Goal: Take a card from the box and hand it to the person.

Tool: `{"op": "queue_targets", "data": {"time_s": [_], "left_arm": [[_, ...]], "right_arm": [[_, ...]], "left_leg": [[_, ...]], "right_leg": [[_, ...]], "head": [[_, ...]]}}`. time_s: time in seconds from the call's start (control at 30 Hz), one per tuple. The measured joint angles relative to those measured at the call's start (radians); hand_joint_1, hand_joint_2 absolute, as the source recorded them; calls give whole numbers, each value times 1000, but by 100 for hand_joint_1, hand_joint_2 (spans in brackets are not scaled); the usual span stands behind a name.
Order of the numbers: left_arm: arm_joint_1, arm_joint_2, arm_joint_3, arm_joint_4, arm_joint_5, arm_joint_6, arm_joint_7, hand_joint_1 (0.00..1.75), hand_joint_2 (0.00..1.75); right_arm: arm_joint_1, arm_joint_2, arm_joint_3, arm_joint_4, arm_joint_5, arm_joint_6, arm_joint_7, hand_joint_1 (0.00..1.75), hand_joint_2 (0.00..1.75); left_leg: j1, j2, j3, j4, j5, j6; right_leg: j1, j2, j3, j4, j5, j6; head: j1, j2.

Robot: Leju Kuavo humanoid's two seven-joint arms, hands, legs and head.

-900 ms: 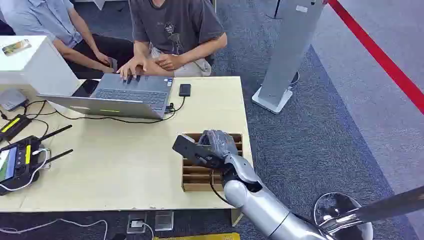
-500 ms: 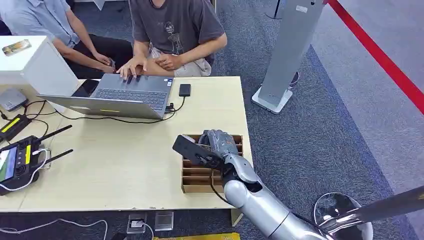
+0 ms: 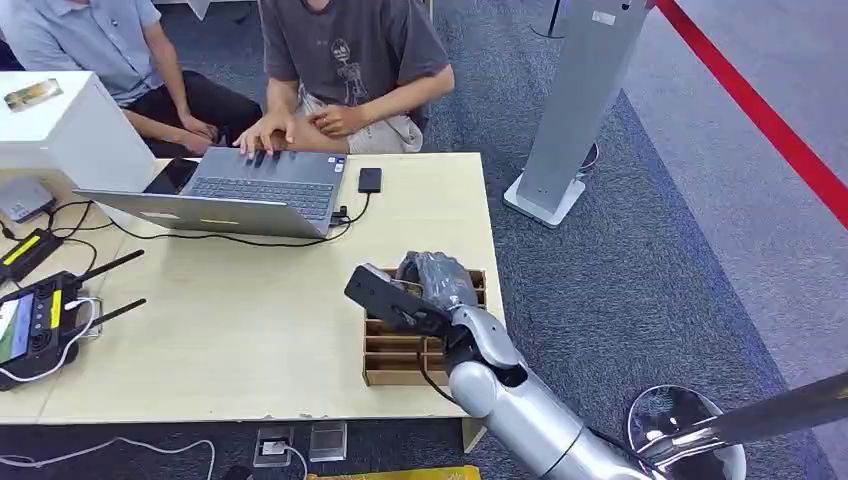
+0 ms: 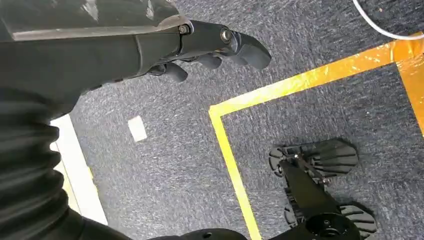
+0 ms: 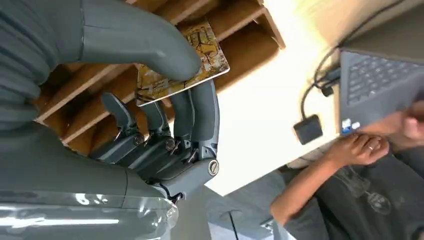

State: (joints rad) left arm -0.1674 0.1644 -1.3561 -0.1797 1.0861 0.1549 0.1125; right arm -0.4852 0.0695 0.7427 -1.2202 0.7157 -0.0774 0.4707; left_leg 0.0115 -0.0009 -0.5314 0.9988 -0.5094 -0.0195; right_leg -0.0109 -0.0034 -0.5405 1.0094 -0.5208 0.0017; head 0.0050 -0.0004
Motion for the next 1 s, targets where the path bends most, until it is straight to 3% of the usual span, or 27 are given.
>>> {"op": "queue_targets", "data": {"time_s": [0.4,0.6,0.83,0.93,1.0], "left_arm": [[5,0,0,0,3,0,-12,0,175],[3,0,0,0,2,0,-11,0,175],[-9,0,-2,0,-10,-5,-8,0,175],[-37,0,-3,0,-21,-10,-2,0,175],[-46,-1,-8,0,-28,-13,3,0,175]], "right_arm": [[21,-70,-44,-266,3,-1,-15,148,175],[5,-89,-56,-305,-9,4,-51,148,175],[-78,-84,-55,-225,-42,14,-127,148,175],[-216,-50,-54,-12,-86,2,-260,148,175],[-275,-31,-54,90,-110,5,-328,148,175]], "left_leg": [[0,0,0,0,0,0],[0,0,0,0,0,0],[0,0,-3,0,0,0],[0,-2,-7,0,4,2],[0,-4,-8,0,5,1]], "right_leg": [[0,0,0,0,0,0],[0,0,0,0,0,0],[0,0,0,1,0,0],[0,-3,-5,2,3,0],[0,-6,-5,2,3,0]], "head": [[0,0],[0,0],[2,0],[-3,0],[2,0]]}}
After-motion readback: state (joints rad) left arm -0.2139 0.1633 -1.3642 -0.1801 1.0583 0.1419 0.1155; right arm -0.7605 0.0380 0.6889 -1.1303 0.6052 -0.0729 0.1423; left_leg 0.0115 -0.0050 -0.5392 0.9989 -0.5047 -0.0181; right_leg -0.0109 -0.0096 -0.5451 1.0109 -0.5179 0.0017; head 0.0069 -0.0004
